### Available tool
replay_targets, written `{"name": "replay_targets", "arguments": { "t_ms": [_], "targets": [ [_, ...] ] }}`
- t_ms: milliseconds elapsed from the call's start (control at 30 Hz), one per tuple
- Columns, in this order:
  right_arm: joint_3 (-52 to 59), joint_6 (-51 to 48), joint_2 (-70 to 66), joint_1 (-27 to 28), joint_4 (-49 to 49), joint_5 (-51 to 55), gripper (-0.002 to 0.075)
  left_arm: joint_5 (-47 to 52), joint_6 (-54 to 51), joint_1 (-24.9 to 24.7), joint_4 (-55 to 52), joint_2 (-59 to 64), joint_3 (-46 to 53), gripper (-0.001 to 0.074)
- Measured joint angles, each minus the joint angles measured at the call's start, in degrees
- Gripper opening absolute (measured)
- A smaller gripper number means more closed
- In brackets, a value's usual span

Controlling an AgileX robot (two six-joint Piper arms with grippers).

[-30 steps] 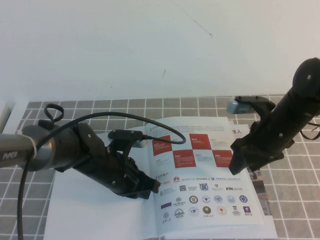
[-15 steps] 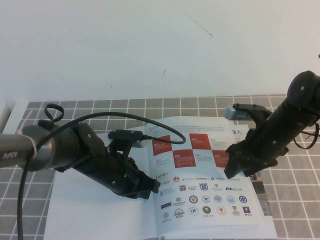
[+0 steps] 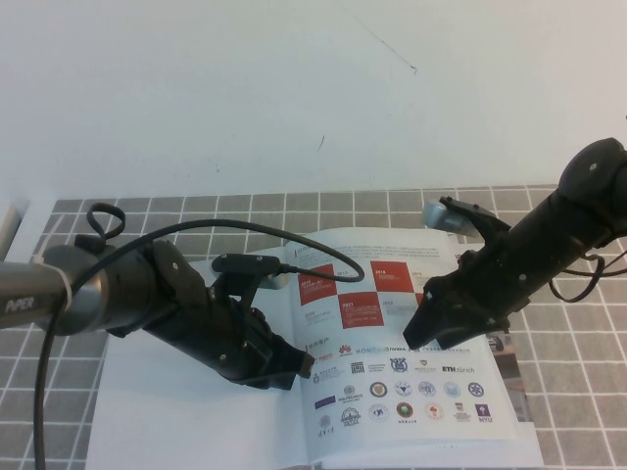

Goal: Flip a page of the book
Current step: Open the closed book

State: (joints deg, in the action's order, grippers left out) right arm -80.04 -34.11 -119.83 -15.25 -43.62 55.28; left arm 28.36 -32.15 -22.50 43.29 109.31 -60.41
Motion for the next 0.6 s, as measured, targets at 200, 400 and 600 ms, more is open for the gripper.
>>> {"name": "replay_targets", "arguments": {
  "t_ms": [200,400,600],
  "targets": [
    [0.0,0.7,0.0,0.7,1.8,-0.9,0.0448,0.0,0.0,0.0,0.0,0.0,0.0,-0.0004],
    [0.0,1.4,0.0,2.0,3.8,-1.5,0.0448,6.3,2.8,0.1,-5.1,1.1,-5.3,-0.0004],
    [0.0,1.4,0.0,2.0,4.0,-2.3,0.0448,10.7,13.7,0.0,-17.3,1.6,-11.8,-0.0004]
  ]
}}
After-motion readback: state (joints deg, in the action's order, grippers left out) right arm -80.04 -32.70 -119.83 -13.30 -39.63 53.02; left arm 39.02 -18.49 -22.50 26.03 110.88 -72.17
